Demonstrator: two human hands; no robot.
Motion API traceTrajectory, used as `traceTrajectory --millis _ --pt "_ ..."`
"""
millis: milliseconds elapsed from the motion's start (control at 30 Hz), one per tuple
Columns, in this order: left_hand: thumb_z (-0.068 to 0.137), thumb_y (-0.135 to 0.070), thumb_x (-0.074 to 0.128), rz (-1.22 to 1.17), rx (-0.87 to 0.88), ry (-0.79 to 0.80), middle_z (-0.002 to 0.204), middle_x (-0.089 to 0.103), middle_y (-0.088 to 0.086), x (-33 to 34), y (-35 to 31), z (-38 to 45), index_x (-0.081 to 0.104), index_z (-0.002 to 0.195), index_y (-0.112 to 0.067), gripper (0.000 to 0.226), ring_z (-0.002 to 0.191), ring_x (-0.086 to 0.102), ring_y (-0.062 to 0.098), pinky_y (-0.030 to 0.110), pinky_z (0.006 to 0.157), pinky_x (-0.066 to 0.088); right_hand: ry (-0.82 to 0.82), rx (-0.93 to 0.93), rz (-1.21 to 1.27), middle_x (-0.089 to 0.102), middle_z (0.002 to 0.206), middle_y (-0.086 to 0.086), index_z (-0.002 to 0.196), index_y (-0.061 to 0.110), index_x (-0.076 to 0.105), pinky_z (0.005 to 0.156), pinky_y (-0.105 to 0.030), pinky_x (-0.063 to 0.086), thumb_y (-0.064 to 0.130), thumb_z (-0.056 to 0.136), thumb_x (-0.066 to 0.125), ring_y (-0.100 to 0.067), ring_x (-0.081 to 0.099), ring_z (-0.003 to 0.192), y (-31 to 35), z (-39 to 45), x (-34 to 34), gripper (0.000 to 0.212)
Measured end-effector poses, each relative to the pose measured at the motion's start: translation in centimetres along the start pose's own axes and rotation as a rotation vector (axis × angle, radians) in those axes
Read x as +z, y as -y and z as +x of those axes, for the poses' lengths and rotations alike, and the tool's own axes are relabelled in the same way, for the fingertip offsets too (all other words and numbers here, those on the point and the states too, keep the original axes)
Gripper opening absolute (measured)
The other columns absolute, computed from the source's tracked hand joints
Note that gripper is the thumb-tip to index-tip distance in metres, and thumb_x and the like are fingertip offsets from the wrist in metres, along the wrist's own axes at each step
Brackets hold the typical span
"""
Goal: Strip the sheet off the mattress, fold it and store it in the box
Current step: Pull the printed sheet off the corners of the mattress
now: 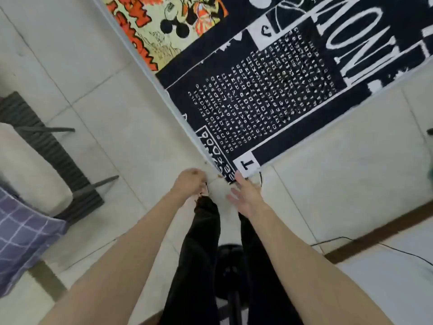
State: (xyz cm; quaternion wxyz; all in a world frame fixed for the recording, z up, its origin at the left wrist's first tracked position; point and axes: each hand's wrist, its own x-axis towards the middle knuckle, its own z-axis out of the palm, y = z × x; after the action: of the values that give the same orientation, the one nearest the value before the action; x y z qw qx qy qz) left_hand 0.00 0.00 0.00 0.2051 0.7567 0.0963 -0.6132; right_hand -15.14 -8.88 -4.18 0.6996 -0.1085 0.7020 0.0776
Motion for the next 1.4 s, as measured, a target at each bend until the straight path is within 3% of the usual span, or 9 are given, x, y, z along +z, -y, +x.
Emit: traceTrajectory --millis 200,367,500,567,867,1033,1100,1233,1400 --pt "0.099 -0.030 0.056 -0.037 0.031 -0.042 0.118 0.072 0.009 1.2 -6.5 1.4 0.066 0.111 -0.010 0.025 0.103 0.071 0.024 0.037 0.088 0.055 -0.079 0.015 0.228 0.065 0.072 -0.008 0.117 0.002 0.062 0.055 -0.027 0.054 0.010 0.097 0.061 -0.016 0.060 0.057 1.1 -0.8 1.3 0.021" --pt "0.093 -0.049 0.067 -0.303 -0.062 -0.191 0.092 0.066 0.006 2.3 -9.7 -0.1 0.064 0.103 -0.010 0.040 0.078 0.065 0.018 0.036 0.080 0.059 -0.035 -0.034 0.167 0.068 0.074 -0.005 0.092 0.010 0.070 0.064 -0.027 0.056 0.015 0.095 0.065 -0.013 0.064 0.062 4.1 -7.5 0.1 0.008" --pt "0.093 -0.033 0.071 -0.582 0.040 -0.387 0.101 0.067 0.005 1.9 -15.6 -1.5 0.063 0.122 -0.012 0.037 0.078 0.060 0.017 0.031 0.071 0.052 -0.044 -0.154 0.265 0.068 0.066 -0.007 0.100 0.009 0.053 0.054 -0.025 0.050 0.010 0.092 0.065 -0.015 0.060 0.055 8.1 -13.6 -1.8 0.015" --pt "0.093 -0.031 0.070 -0.605 0.095 -0.490 0.096 0.071 0.004 1.8 -19.7 -2.7 0.065 0.103 -0.014 0.021 0.076 0.064 0.019 0.027 0.061 0.050 -0.052 -0.257 0.290 0.068 0.062 -0.005 0.106 0.020 0.048 0.051 -0.023 0.048 0.008 0.090 0.064 -0.013 0.059 0.052 11.4 -16.9 -2.8 0.026" --pt "0.099 -0.048 0.047 -0.152 0.319 -0.795 0.073 0.051 0.013 1.7 -41.0 -12.0 0.044 0.063 -0.010 0.052 0.078 0.052 0.031 0.047 0.077 0.049 0.075 -0.698 -0.383 0.075 0.099 0.018 0.104 0.031 0.072 0.086 -0.031 0.058 0.034 0.084 0.071 0.000 0.069 0.089 31.6 -28.8 -8.3 0.019" --pt "0.101 -0.039 0.049 0.131 0.550 -0.902 0.101 0.063 0.026 6.1 -54.9 -14.7 0.067 0.086 0.003 0.048 0.102 0.062 0.040 0.042 0.083 0.047 -0.336 -1.011 -0.760 0.075 0.098 0.015 0.106 0.028 0.071 0.079 -0.027 0.053 0.033 0.090 0.068 -0.006 0.069 0.085 43.9 -29.3 -10.0 0.018" --pt "0.098 -0.035 0.052 0.157 0.620 -0.890 0.115 0.063 0.028 8.6 -60.9 -13.8 0.064 0.080 -0.001 0.040 0.105 0.061 0.040 0.043 0.088 0.047 -0.440 -1.022 -0.695 0.072 0.081 0.013 0.094 0.024 0.070 0.070 -0.029 0.051 0.038 0.092 0.065 -0.010 0.067 0.074 49.8 -28.2 -10.8 0.014" --pt "0.098 -0.027 0.054 0.110 0.747 -0.784 0.083 0.061 0.025 15.0 -71.7 -10.4 0.058 0.073 0.004 0.040 0.089 0.060 0.038 0.041 0.079 0.045 -0.498 -1.035 -0.530 0.058 0.080 0.017 0.085 0.034 0.057 0.071 -0.026 0.046 0.039 0.094 0.063 -0.004 0.057 0.079 61.0 -25.8 -14.3 0.012" --pt "0.092 -0.031 0.057 0.022 0.705 -0.614 0.100 0.070 0.012 24.1 -83.6 -10.0 0.054 0.111 -0.003 0.034 0.093 0.061 0.023 0.036 0.091 0.048 -0.513 -1.066 -0.295 0.059 0.082 0.017 0.083 0.036 0.047 0.067 -0.013 0.043 0.027 0.099 0.059 -0.003 0.056 0.077 72.3 -26.5 -20.1 0.022"
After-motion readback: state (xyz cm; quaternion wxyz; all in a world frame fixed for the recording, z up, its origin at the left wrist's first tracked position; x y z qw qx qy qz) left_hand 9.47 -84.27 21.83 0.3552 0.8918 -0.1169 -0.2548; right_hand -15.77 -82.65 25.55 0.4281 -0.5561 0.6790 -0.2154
